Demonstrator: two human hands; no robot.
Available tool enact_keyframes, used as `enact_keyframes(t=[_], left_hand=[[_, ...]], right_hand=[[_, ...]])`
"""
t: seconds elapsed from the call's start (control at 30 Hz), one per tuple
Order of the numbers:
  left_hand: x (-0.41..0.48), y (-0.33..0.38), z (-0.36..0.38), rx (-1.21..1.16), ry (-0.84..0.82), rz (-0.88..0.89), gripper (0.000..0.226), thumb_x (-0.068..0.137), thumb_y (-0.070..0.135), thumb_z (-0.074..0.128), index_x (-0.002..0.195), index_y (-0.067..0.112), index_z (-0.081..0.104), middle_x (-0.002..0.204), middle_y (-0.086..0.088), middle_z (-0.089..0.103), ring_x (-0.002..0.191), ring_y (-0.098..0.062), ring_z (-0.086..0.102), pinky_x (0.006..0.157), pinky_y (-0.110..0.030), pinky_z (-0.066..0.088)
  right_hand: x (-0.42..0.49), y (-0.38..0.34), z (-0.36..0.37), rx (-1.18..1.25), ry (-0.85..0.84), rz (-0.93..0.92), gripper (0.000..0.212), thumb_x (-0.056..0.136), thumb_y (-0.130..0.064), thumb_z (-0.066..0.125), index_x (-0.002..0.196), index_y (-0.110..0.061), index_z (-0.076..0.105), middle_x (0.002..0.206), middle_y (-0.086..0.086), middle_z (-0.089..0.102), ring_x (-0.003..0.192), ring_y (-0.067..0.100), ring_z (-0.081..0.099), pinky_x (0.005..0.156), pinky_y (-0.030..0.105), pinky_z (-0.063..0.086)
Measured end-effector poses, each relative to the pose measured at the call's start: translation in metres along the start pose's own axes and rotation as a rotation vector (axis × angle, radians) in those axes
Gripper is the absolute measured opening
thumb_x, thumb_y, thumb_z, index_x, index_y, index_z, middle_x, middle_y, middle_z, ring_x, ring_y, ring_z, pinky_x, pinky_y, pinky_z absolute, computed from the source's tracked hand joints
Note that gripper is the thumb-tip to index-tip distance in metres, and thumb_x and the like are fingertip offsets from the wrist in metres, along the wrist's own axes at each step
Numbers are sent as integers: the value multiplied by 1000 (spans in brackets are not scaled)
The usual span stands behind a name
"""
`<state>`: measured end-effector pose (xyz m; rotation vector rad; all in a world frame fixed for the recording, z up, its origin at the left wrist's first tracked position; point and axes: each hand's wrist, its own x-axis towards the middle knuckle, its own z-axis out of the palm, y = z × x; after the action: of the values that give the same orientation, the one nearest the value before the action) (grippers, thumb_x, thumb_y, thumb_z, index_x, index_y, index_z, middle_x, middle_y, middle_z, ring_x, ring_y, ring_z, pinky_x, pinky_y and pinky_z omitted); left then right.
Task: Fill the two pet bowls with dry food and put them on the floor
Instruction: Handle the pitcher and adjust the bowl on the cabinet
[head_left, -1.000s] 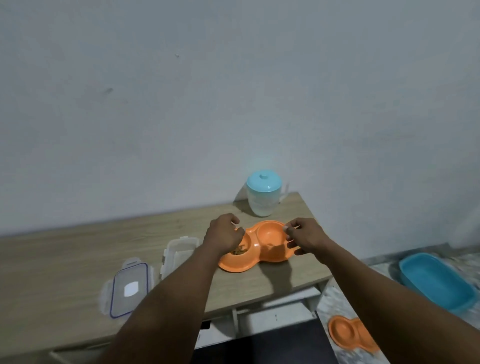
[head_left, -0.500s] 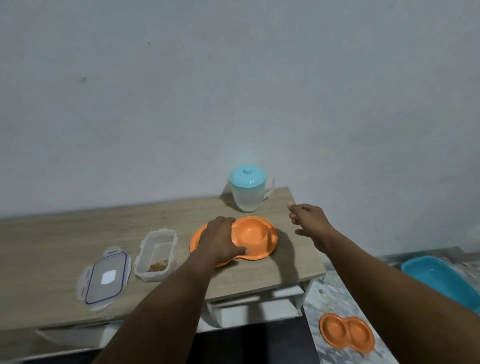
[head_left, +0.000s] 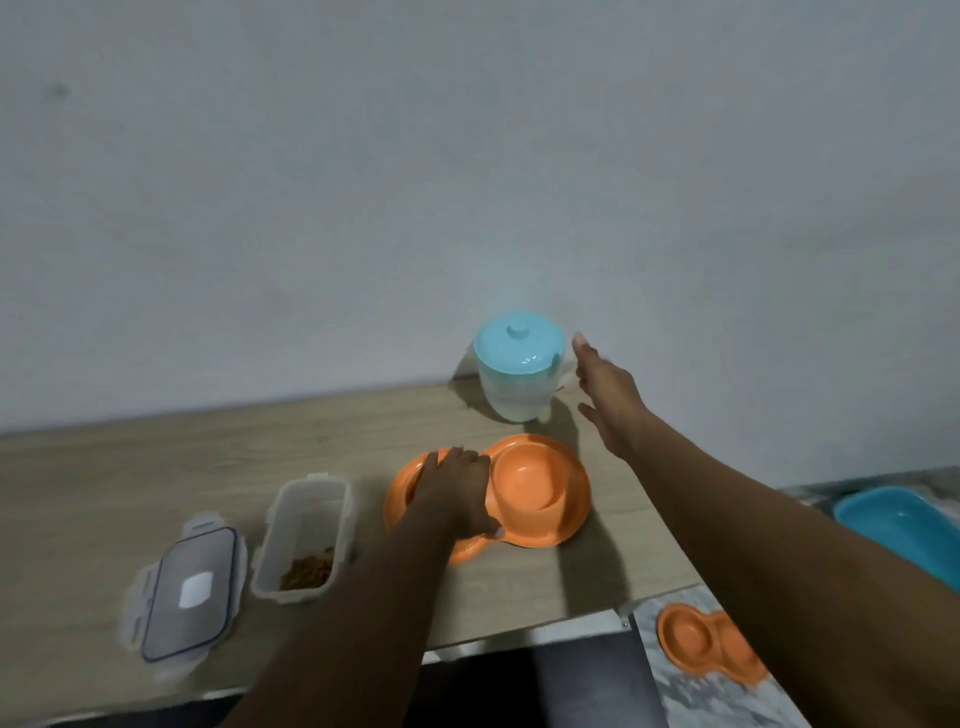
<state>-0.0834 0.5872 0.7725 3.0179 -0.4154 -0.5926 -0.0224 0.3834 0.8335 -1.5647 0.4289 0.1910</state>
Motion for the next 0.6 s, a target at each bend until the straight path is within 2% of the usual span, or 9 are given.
enact_keyframes(t=[0.1, 0.2, 0.27, 0.33, 0.4, 0.47, 0.53, 0.6], left_hand=[[9, -2, 2, 9, -4, 10, 76, 73, 48, 76, 137, 15, 50, 142, -10, 52, 139, -29, 38, 118, -50, 22], [15, -5, 7, -16, 25, 29, 68, 69, 47, 79, 126, 16, 59, 130, -10, 61, 127, -29, 50, 111, -45, 32], [16, -6, 8, -25, 44, 24, 67, 66, 48, 81, 122, 16, 61, 123, -10, 64, 117, -28, 56, 104, -42, 39], [18, -7, 8, -47, 38, 14, 70, 65, 47, 82, 123, 16, 61, 124, -10, 64, 116, -28, 57, 105, -41, 39], [19, -6, 9, -69, 28, -1, 75, 63, 49, 84, 127, 16, 59, 127, -11, 63, 121, -28, 56, 110, -43, 37], [19, -6, 10, -77, 28, -16, 76, 63, 49, 85, 127, 18, 60, 129, -11, 62, 123, -28, 55, 110, -45, 38], [18, -5, 9, -93, 6, -39, 75, 64, 47, 85, 127, 18, 59, 131, -11, 61, 126, -30, 53, 109, -46, 40], [18, -4, 7, -97, -7, -53, 75, 65, 45, 86, 129, 18, 58, 133, -12, 59, 129, -31, 51, 109, -46, 40]], right_hand=[[15, 0, 13, 51, 12, -3, 73, 93, -64, 49, 148, -18, 43, 154, 4, 45, 137, 24, 45, 113, 43, 39], [27, 0, 20, 120, 22, 28, 79, 88, -69, 52, 148, -19, 44, 152, 2, 47, 138, 23, 45, 111, 43, 39], [32, 1, 25, 149, 36, 39, 80, 85, -72, 53, 146, -21, 48, 148, 1, 52, 134, 23, 49, 107, 41, 42], [38, 1, 28, 192, 40, 51, 78, 83, -74, 55, 142, -23, 52, 141, 0, 58, 124, 20, 56, 100, 38, 47], [44, 0, 30, 245, 22, 60, 72, 83, -73, 58, 137, -25, 56, 128, -3, 64, 104, 13, 62, 83, 31, 51], [49, -1, 31, 280, -4, 64, 63, 83, -69, 60, 129, -26, 60, 118, -5, 68, 94, 9, 63, 72, 28, 50], [52, 0, 34, 306, -39, 77, 55, 85, -64, 62, 122, -25, 63, 114, -2, 72, 93, 13, 68, 70, 30, 53], [53, 2, 37, 313, -93, 84, 55, 83, -62, 66, 121, -22, 65, 112, 2, 75, 96, 20, 72, 72, 33, 57]])
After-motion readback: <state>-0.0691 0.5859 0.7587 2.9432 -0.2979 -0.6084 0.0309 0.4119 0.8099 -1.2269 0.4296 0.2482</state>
